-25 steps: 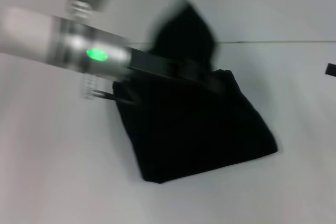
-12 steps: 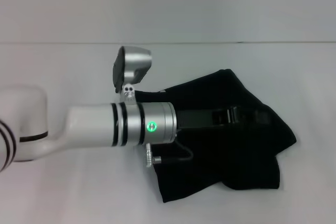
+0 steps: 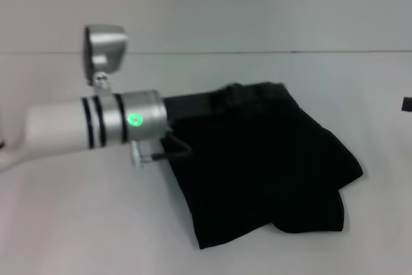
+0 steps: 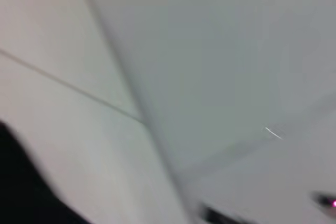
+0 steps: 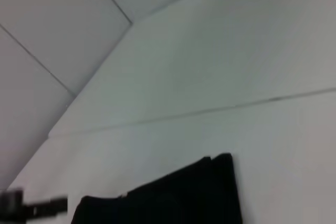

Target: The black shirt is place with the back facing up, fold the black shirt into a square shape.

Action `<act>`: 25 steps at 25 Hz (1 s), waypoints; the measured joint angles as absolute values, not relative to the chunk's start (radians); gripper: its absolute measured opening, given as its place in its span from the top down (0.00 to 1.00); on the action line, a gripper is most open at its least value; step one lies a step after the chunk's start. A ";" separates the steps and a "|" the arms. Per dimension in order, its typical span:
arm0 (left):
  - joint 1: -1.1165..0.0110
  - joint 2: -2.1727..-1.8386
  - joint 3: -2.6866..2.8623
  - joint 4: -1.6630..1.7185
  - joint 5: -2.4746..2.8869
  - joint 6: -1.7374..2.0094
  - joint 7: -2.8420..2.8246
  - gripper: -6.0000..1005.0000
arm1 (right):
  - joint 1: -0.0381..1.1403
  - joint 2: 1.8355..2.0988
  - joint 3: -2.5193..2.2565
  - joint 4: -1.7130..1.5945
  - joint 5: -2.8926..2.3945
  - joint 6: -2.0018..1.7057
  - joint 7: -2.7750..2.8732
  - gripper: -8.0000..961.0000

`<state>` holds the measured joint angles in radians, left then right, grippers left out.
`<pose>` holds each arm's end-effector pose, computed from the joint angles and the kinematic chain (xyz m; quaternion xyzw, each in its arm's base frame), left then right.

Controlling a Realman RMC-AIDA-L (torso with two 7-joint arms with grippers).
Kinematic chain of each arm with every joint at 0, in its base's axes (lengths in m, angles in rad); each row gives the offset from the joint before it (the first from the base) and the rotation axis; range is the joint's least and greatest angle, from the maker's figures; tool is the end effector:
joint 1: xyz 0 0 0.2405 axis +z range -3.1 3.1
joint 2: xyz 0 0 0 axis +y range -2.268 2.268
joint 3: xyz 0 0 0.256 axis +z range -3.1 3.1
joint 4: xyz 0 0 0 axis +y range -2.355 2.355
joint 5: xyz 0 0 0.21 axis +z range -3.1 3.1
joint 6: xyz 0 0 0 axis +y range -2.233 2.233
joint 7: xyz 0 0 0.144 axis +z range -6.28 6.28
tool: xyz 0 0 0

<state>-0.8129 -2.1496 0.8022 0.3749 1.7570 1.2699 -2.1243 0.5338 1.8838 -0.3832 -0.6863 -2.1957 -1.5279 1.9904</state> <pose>-0.1653 0.3833 -0.0745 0.7662 0.5520 0.3286 0.0121 0.3277 0.3506 0.1157 -0.8008 0.5025 0.2374 0.2233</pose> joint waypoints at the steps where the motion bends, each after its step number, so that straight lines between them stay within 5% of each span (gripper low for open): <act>1: -0.798 -2.140 0.810 0.403 1.759 1.226 -2.145 0.37 | 0.538 1.881 -0.393 -0.687 -2.204 -1.529 2.003 0.04; 7: -0.776 -2.091 0.814 0.439 1.823 1.025 -2.220 0.15 | 0.555 1.881 -0.403 -0.687 -2.218 -1.519 2.018 0.04; 16: -0.776 -2.085 0.812 0.479 2.004 0.895 -2.315 0.06 | 0.569 1.881 -0.418 -0.683 -2.219 -1.484 2.019 0.04; 25: -0.779 -2.081 0.815 0.522 2.117 0.942 -2.389 0.07 | 0.574 1.878 -0.425 -0.683 -2.220 -1.468 2.021 0.04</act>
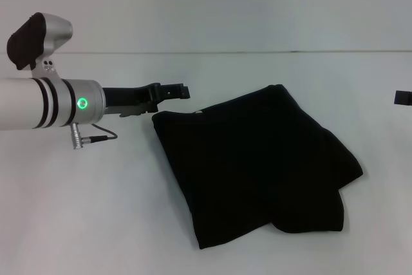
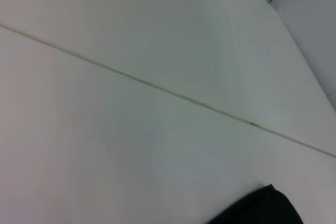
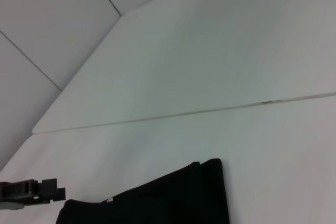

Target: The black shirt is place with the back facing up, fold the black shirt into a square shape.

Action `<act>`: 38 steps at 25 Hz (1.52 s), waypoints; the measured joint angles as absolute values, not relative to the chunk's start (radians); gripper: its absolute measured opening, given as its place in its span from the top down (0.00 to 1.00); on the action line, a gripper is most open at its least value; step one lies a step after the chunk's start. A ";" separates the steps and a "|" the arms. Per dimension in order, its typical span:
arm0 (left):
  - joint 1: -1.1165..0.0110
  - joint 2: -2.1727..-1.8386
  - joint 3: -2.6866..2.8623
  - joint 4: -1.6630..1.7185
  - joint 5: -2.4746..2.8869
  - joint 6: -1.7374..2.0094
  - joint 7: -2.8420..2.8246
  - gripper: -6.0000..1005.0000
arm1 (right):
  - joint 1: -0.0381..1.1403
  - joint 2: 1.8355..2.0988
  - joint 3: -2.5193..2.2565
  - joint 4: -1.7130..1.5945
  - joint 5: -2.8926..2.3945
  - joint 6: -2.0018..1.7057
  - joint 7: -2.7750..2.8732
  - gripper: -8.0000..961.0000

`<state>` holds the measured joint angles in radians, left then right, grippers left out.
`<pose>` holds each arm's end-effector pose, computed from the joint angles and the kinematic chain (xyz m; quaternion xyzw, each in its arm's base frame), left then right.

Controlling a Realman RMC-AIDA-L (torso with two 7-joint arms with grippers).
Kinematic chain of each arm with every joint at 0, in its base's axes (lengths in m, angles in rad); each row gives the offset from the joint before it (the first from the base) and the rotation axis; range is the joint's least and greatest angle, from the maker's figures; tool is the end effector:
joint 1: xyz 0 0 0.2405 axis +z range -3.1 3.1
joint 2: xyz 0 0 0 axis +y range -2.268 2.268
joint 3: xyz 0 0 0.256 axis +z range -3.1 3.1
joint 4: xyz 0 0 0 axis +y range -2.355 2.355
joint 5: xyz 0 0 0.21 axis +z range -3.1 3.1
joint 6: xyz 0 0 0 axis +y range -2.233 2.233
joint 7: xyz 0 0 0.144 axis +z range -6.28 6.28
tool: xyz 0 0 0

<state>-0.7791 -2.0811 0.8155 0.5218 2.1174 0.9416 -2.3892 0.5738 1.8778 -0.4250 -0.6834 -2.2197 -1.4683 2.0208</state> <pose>-0.2374 0.4269 -0.0308 -0.7438 -0.6026 -0.1983 0.2105 0.3204 0.3676 0.1140 -0.8052 0.5011 0.2141 0.2339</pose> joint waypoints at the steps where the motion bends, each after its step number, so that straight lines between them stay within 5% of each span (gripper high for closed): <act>1: -0.778 -2.080 0.814 0.523 2.122 0.945 -2.391 0.07 | 0.574 1.878 -0.425 -0.684 -2.220 -1.467 2.021 0.04; 25: -0.791 -2.088 0.826 0.511 2.204 0.977 -2.420 0.09 | 0.577 1.880 -0.425 -0.681 -2.220 -1.450 2.022 0.04; 38: -0.794 -2.086 0.825 0.511 2.204 0.978 -2.401 0.59 | 0.577 1.888 -0.422 -0.679 -2.219 -1.446 2.013 0.04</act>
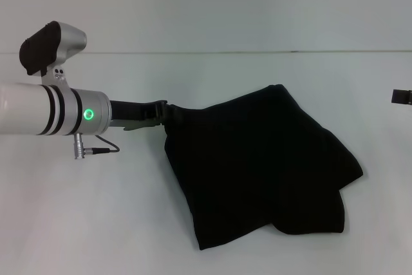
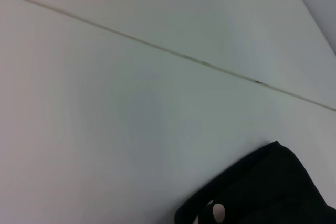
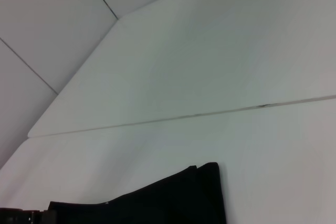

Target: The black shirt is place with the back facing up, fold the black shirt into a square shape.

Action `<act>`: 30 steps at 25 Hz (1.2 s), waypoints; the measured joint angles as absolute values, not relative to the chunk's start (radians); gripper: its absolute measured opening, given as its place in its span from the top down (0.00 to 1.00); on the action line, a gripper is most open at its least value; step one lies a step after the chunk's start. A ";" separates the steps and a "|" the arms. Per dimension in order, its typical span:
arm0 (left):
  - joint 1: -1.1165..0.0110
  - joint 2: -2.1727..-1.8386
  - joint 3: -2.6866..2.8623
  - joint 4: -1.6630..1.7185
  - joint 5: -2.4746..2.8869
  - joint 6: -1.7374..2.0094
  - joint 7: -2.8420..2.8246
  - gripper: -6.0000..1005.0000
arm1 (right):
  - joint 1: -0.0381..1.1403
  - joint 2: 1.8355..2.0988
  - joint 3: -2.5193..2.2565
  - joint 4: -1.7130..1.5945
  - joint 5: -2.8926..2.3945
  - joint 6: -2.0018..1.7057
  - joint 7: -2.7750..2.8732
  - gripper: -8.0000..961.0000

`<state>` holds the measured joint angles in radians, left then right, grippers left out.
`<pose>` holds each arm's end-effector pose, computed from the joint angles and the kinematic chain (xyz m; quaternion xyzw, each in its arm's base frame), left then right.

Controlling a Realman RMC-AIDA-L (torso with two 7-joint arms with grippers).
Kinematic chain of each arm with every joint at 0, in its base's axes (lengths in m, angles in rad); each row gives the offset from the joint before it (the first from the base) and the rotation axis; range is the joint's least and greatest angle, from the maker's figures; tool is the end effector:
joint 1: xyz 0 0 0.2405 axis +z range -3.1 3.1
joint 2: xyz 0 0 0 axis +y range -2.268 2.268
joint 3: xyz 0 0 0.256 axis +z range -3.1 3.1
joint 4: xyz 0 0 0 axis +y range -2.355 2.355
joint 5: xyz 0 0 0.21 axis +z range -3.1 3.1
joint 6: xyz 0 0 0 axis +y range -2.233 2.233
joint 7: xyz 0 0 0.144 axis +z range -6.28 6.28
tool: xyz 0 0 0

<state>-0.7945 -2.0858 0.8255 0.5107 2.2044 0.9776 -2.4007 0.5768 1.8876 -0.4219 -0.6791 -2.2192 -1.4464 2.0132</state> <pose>-0.2374 0.4192 -0.0416 -0.7648 -0.5947 -0.1537 0.1943 0.3206 0.3697 0.1102 -0.8031 0.5009 0.2162 0.2396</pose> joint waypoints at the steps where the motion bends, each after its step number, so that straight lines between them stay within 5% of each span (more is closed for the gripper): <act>1: -0.795 -2.085 0.825 0.511 2.204 0.978 -2.402 0.63 | 0.577 1.888 -0.421 -0.680 -2.219 -1.446 2.013 0.04; 14: -0.814 -2.065 0.825 0.511 2.212 0.983 -2.405 0.95 | 0.589 1.901 -0.441 -0.676 -2.218 -1.415 2.011 0.04; 30: -0.912 -2.024 0.825 0.499 2.351 0.975 -2.432 0.95 | 0.637 1.960 -0.546 -0.622 -2.220 -1.396 2.010 0.04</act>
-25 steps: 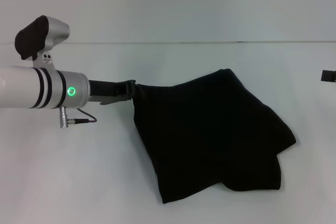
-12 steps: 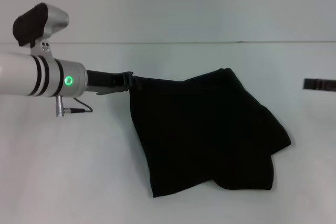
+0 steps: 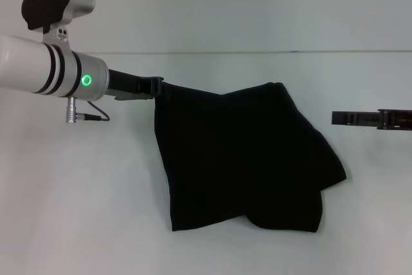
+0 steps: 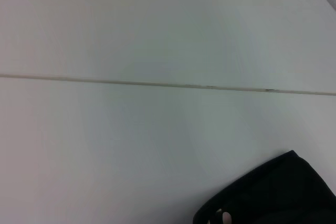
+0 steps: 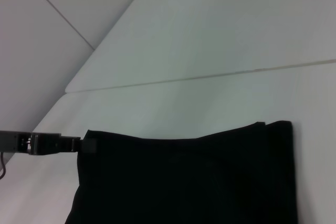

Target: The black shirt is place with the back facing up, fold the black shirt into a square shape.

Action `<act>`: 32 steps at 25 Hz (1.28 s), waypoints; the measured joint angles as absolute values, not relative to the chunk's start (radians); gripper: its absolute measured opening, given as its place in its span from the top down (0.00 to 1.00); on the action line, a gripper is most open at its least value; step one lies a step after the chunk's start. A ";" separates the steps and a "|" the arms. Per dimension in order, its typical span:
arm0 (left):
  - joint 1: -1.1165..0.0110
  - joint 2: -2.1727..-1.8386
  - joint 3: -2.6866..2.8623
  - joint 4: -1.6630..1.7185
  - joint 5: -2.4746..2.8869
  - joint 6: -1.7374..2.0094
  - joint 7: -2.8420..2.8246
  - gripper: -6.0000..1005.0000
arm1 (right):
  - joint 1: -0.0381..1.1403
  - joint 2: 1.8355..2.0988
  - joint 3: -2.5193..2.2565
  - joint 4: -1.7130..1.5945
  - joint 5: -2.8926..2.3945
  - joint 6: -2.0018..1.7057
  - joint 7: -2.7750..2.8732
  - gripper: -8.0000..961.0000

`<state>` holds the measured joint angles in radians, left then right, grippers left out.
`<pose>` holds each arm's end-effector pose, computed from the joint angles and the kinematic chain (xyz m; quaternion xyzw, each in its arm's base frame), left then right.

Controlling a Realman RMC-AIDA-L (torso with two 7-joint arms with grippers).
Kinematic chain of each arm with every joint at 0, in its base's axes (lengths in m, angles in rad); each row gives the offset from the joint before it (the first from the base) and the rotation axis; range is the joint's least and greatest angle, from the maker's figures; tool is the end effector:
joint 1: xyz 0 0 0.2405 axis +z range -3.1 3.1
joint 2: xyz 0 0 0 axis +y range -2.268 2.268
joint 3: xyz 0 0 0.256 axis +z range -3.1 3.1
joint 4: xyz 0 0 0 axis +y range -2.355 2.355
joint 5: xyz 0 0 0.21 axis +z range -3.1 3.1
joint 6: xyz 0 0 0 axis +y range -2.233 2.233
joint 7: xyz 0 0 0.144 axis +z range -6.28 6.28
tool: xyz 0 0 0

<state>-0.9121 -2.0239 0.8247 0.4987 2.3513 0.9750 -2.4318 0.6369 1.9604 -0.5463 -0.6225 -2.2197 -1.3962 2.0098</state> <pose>-0.2153 0.4506 -0.0169 -0.8039 -0.5394 -0.0986 0.2305 0.2910 0.3789 0.0507 -0.8316 0.4906 0.1901 0.1777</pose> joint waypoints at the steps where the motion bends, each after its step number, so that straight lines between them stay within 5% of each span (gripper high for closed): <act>1: -0.914 -2.023 0.825 0.499 2.353 0.975 -2.432 0.95 | 0.638 1.964 -0.550 -0.622 -2.220 -1.393 2.010 0.04; 18: -0.997 -2.026 0.825 0.500 2.349 0.968 -2.424 0.95 | 0.661 1.979 -0.584 -0.581 -2.220 -1.356 2.010 0.04; 28: -0.952 -2.036 0.819 0.502 2.348 0.914 -2.427 0.95 | 0.682 1.978 -0.615 -0.504 -2.220 -1.286 2.017 0.04; 32: -0.934 -2.044 0.823 0.518 2.348 0.909 -2.422 0.82 | 0.701 1.991 -0.644 -0.484 -2.220 -1.235 2.016 0.04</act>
